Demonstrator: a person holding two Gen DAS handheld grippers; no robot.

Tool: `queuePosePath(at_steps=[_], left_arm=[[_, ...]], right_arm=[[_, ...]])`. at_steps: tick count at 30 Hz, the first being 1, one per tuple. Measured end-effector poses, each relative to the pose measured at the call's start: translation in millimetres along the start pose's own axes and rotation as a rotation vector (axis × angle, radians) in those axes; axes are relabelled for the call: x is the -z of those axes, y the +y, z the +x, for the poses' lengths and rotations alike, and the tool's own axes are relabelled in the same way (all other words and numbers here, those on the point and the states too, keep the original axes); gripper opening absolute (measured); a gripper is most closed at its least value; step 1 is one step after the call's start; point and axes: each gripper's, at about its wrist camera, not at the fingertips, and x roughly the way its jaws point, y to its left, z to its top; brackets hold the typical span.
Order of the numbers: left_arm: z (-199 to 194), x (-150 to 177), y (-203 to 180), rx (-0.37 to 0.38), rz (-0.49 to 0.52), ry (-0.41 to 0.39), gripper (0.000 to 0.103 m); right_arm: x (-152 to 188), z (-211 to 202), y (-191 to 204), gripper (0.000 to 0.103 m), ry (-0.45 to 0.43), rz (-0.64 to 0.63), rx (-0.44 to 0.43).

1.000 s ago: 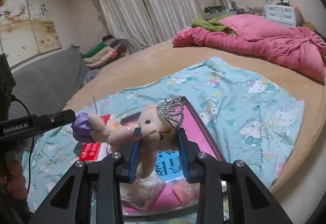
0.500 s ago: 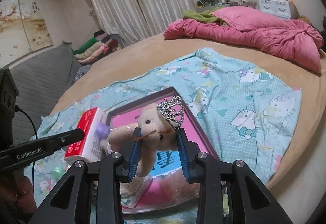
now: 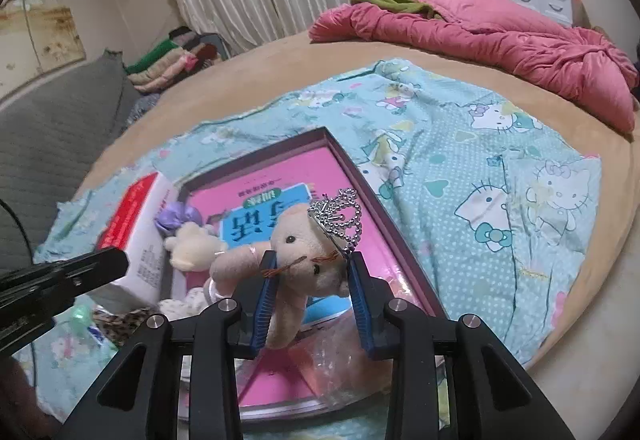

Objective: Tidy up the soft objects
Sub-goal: 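Lower the bear into the tray and open the left tool while the right tool releases the bunny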

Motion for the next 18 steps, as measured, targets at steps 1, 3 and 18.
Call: queuePosePath(at_steps=[1,3,18], left_arm=[[0.7,0.6,-0.5,0.0,0.002,0.002,0.003],[2.2,1.8,-1.1,-0.006,0.007,0.005,0.003],[10.2,8.3,-1.7,-0.007,0.0,0.041,0.003]], right_arm=[[0.3,2.8,-0.3,0.036,0.006,-0.002,0.007],[1.5,9.1,-1.2,0.036,0.021,-0.004,0.015],[6.8,21.3,-6.1,0.039,0.048,0.001,0.035]])
